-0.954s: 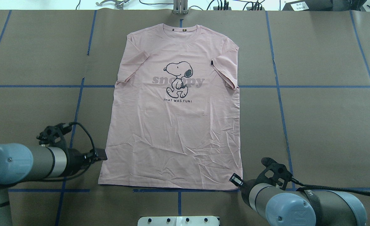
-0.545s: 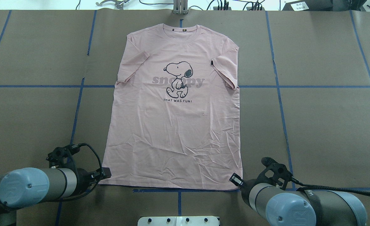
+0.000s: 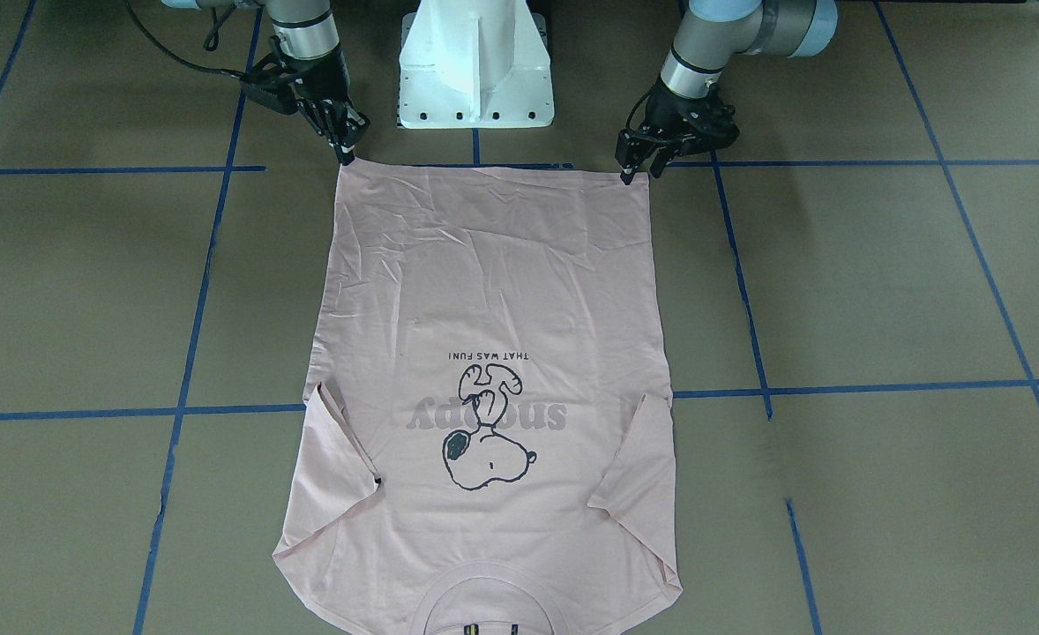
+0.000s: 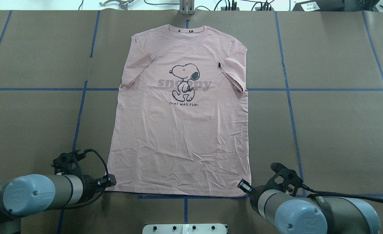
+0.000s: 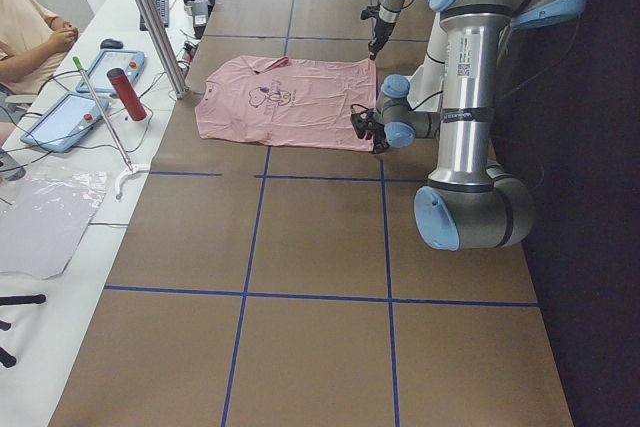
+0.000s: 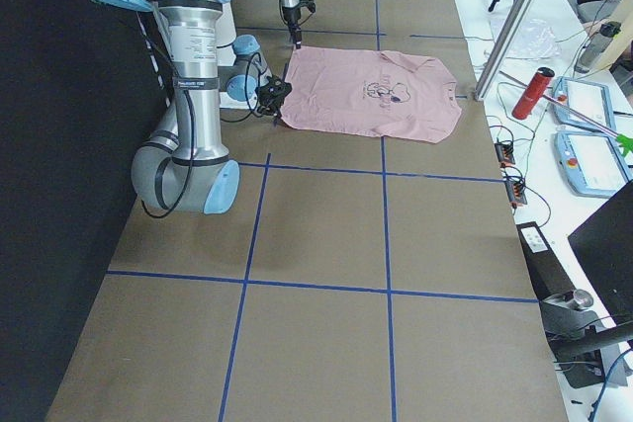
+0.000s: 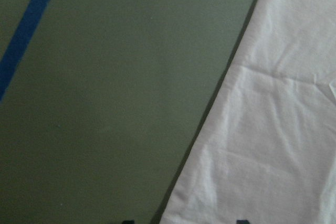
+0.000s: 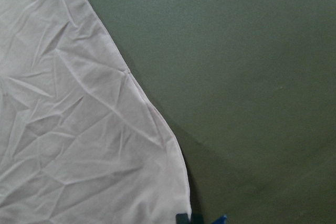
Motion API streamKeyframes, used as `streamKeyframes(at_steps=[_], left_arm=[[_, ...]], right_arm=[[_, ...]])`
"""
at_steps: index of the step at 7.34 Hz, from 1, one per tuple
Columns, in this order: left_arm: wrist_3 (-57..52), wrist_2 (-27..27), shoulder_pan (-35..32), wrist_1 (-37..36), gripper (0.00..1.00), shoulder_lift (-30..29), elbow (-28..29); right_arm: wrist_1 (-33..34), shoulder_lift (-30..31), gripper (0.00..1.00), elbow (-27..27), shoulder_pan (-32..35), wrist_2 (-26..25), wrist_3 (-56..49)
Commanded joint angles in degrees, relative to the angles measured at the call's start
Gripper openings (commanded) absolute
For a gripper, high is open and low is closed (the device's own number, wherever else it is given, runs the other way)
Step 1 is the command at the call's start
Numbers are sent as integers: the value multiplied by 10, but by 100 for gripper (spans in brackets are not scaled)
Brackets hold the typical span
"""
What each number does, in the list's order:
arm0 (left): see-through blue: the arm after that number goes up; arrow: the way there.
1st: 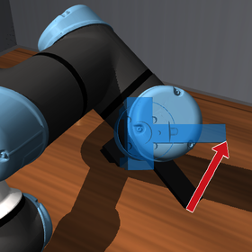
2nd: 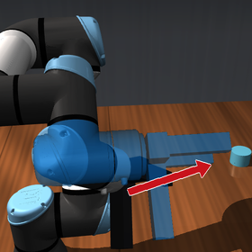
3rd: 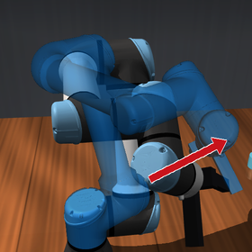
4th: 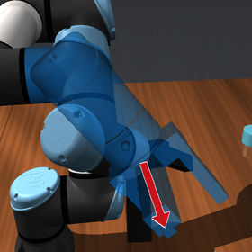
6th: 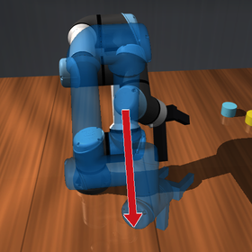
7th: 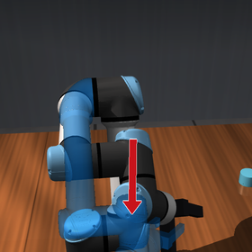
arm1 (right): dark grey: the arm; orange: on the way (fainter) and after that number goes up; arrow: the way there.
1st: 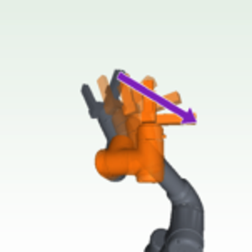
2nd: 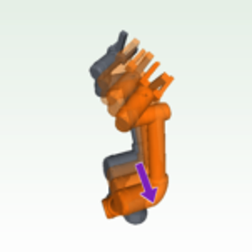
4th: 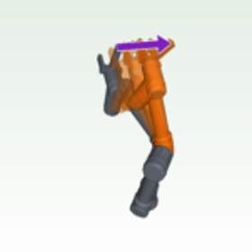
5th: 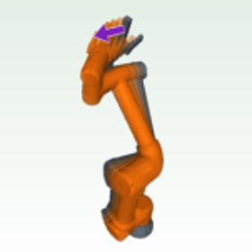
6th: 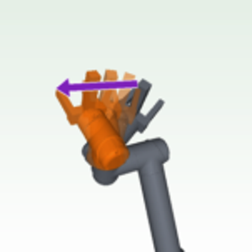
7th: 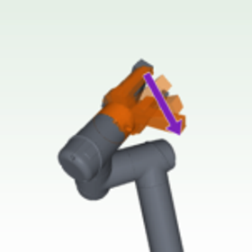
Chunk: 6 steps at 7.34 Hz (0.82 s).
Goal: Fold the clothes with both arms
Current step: 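Move the left gripper to the bottom hem corner nearest it, then grasp both bottom hem corners with the left and right grippers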
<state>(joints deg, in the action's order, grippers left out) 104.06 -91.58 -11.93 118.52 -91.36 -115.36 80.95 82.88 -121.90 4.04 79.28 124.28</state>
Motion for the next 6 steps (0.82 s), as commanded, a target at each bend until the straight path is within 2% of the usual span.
streamKeyframes(at_steps=[1, 2, 3, 4, 6], left_arm=[[0, 0, 1, -3, 52, -1, 0], [0, 0, 1, -4, 26, 0, 0], [0, 0, 1, -11, 19, 0, 0], [0, 0, 1, -19, 3, -1, -6], [2, -1, 0, -20, 0, -2, -9]], right_arm=[[0, 0, 0, 0, 0, 0, 0], [0, 0, 0, 0, 0, 0, 0], [0, -1, 0, 0, 0, 0, 0], [0, 0, 0, 0, 0, 0, 0], [0, 0, 0, 0, 0, 0, 0]])
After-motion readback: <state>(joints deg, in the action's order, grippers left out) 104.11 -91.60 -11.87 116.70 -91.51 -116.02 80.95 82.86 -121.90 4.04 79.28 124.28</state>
